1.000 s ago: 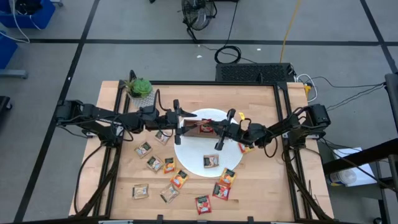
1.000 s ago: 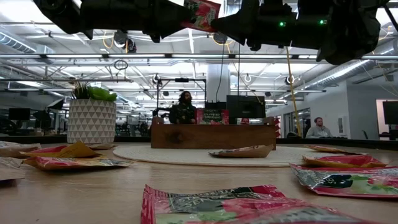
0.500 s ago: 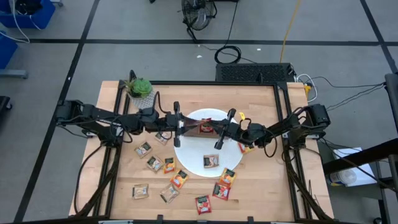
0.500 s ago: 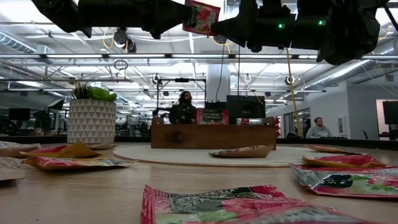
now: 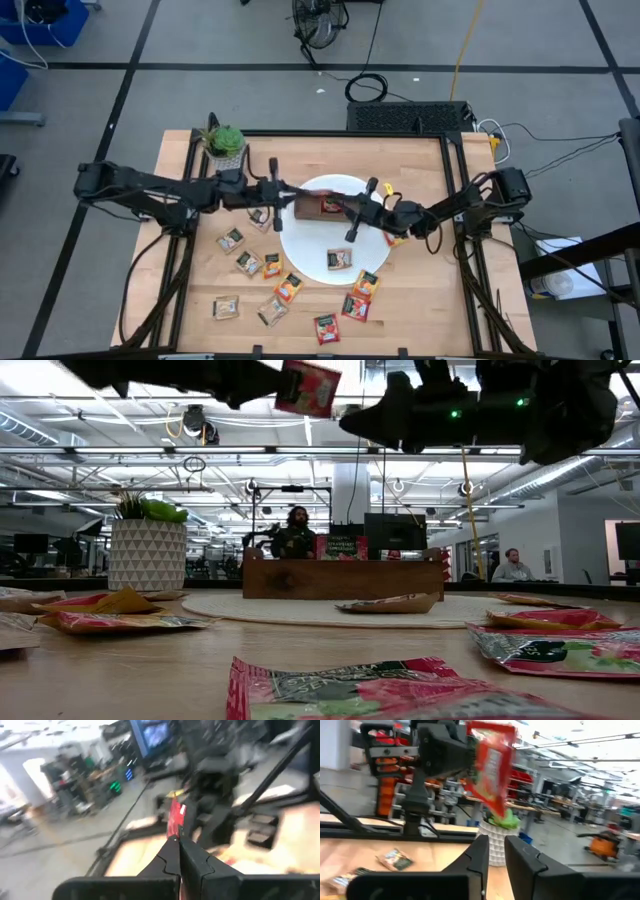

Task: Pick & Place Tea
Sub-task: Put the red tea bag into the middle section of the wooden organizer

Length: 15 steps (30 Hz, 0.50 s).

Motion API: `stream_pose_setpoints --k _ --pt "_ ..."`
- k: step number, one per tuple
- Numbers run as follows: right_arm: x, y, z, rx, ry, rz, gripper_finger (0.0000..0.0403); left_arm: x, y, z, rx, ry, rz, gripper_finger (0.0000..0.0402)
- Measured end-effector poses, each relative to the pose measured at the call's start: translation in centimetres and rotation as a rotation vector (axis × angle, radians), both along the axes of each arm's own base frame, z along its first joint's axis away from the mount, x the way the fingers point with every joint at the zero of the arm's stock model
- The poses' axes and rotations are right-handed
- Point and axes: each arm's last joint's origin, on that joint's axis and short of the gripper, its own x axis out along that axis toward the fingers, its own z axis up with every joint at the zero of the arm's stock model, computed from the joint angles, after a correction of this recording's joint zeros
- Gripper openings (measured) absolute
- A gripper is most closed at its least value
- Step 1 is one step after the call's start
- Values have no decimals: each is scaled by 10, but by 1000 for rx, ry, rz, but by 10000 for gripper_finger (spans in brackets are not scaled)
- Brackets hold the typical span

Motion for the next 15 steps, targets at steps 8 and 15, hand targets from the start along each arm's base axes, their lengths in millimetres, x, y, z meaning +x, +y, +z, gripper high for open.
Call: stream_pose_setpoints --k 8,15 --pt "-42 6 19 -2 -25 -172 72 12 12 34 -56 399 93 1" --pt "-82 1 16 88 -37 -151 72 69 20 28 -63 804 -1 1"
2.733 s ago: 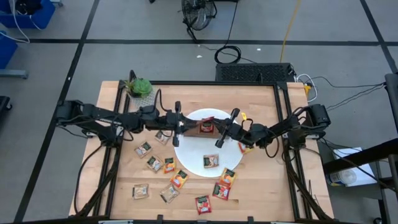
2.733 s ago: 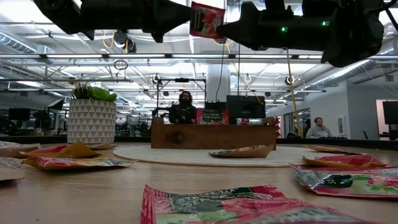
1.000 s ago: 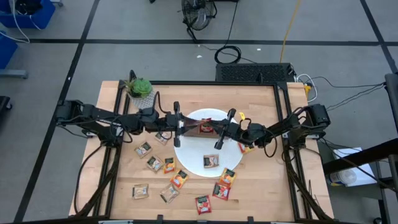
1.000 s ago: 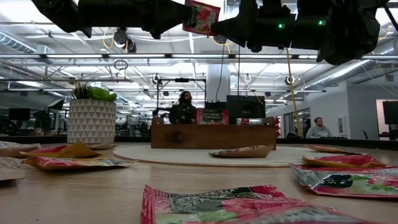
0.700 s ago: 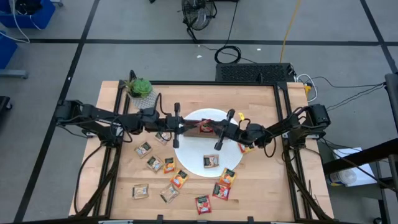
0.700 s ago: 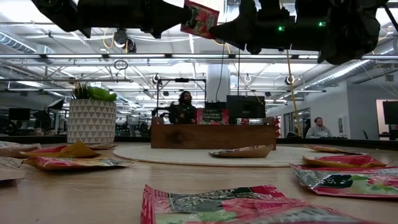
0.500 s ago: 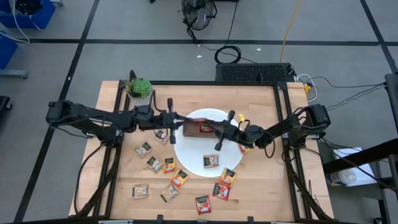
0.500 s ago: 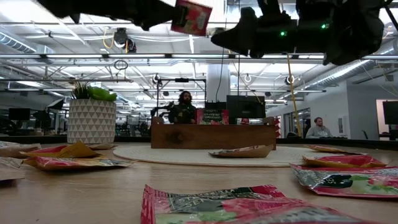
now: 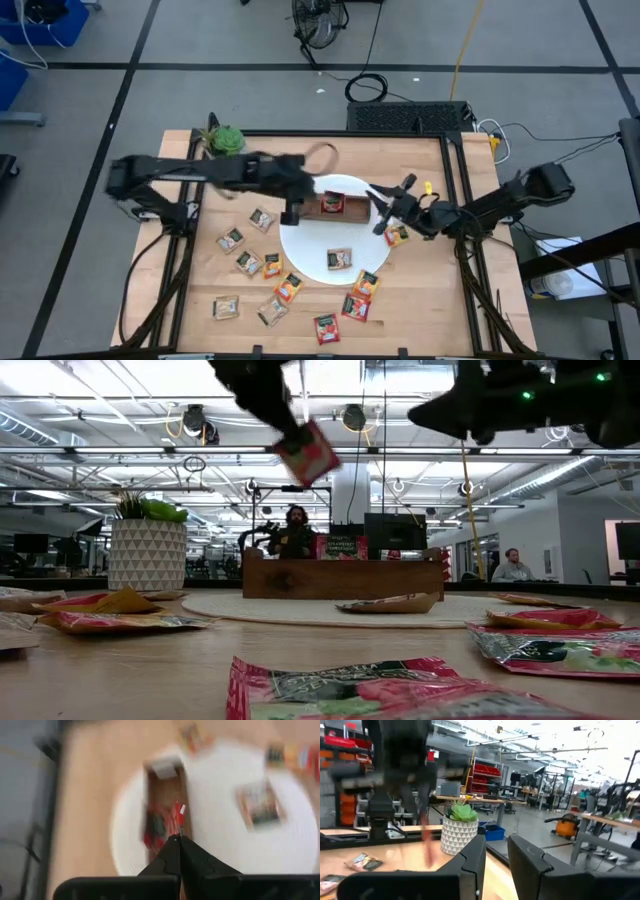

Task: Pick & Place Tea
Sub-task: Put the red tea bag into the middle section of the wooden organizer

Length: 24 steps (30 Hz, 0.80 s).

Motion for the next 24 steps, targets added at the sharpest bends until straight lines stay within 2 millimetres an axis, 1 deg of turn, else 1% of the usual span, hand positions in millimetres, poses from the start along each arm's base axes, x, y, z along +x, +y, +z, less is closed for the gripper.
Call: stream_pose_setpoints --k 2,4,8,11,15,22,24 --pt "-9 -2 -4 5 1 -2 72 20 0 -11 10 73 -21 1" --pt "-16 -3 -4 8 -20 2 72 35 1 -22 24 148 -43 1" --pt "-24 -5 -4 13 -40 1 73 57 1 -41 34 217 -68 0" --pt "-26 -6 -5 12 -37 2 73 63 4 -52 31 255 -66 0" --pt "-26 -6 -6 8 -22 4 73 67 8 -52 31 243 -55 0" --pt "-26 -6 -6 5 -13 2 73 74 15 -62 10 234 -47 0" --pt "-26 -6 -6 5 -15 2 73 75 18 -69 4 258 -41 0"
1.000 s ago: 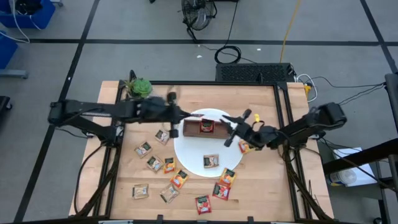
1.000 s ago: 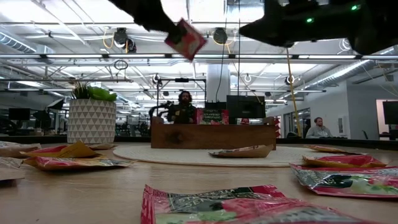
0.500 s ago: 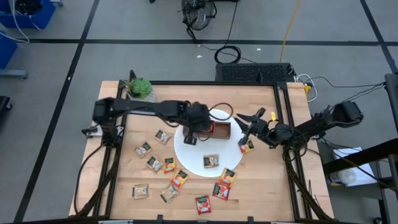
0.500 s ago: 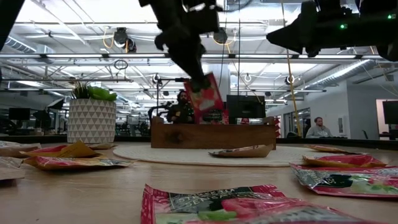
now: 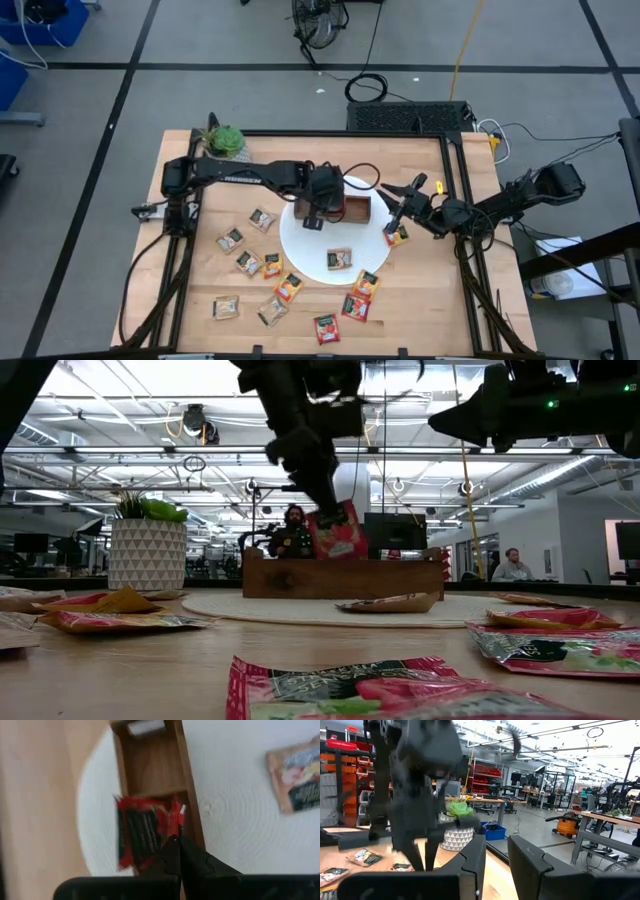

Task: Pick & Place Tea
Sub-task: Put the red tea bag into the middle section of the wooden organizer

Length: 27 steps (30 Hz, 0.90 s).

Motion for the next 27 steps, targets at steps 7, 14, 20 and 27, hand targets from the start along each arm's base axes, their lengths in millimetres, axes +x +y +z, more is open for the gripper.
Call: stream_pose_setpoints --k 7,14,20,27 --pt "0 0 0 0 1 0 73 1 2 -7 -9 22 20 0" --pt "0 0 0 0 0 0 73 1 5 -7 -13 20 33 0" --pt "0 0 0 1 0 1 73 6 5 -14 -13 15 33 0" --pt "0 0 0 2 -2 1 73 9 6 -24 -16 35 36 1"
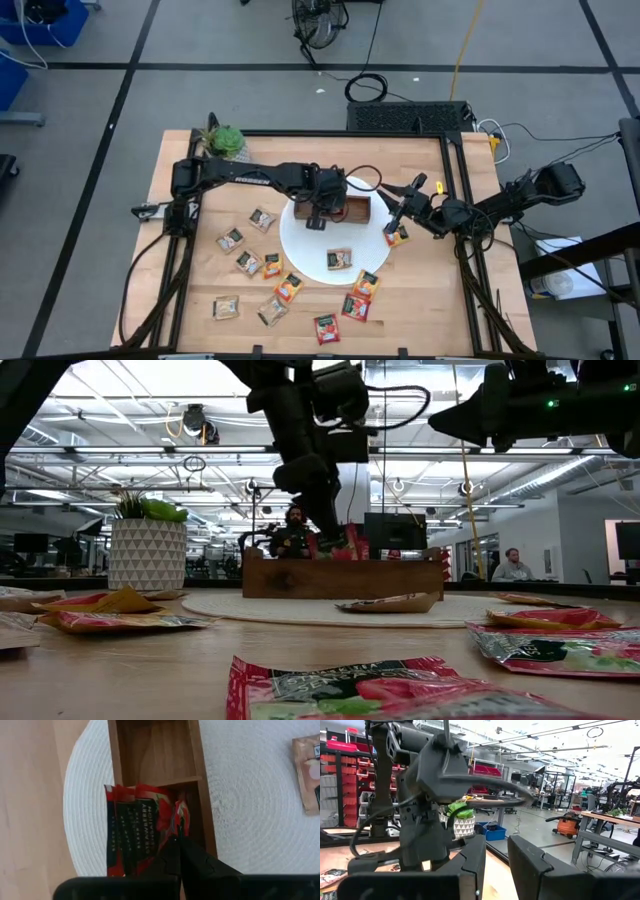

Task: Pick & Place Tea
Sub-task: Put the red tea bag into the middle section of the wooden organizer

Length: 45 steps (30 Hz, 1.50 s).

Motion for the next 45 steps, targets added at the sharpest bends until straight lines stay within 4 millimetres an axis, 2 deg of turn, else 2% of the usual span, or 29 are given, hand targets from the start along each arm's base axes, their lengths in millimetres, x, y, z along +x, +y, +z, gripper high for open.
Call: stream_pose_setpoints --k 11,21,24,27,29,32,38,41,45 --pt "0 0 0 0 0 0 73 1 2 2 59 -18 78 49" --pt "0 0 0 0 0 1 73 4 -2 3 74 -44 70 107" --pt "0 0 0 0 0 1 73 2 -3 14 161 -48 56 124" --pt "0 0 0 0 1 1 73 -1 -6 36 265 -68 55 130" --pt "0 0 -1 -1 9 0 73 -5 -11 51 276 -103 67 131" --pt "0 0 -1 -3 16 -1 73 -14 -20 71 203 -161 30 131" --pt "1 0 -3 0 35 3 73 -40 -30 106 -60 -303 -104 131" --pt "1 0 -5 11 43 6 73 -49 -31 99 -181 -357 -126 131" --pt "1 0 -6 23 43 9 73 -57 -36 62 -335 -316 -170 131"
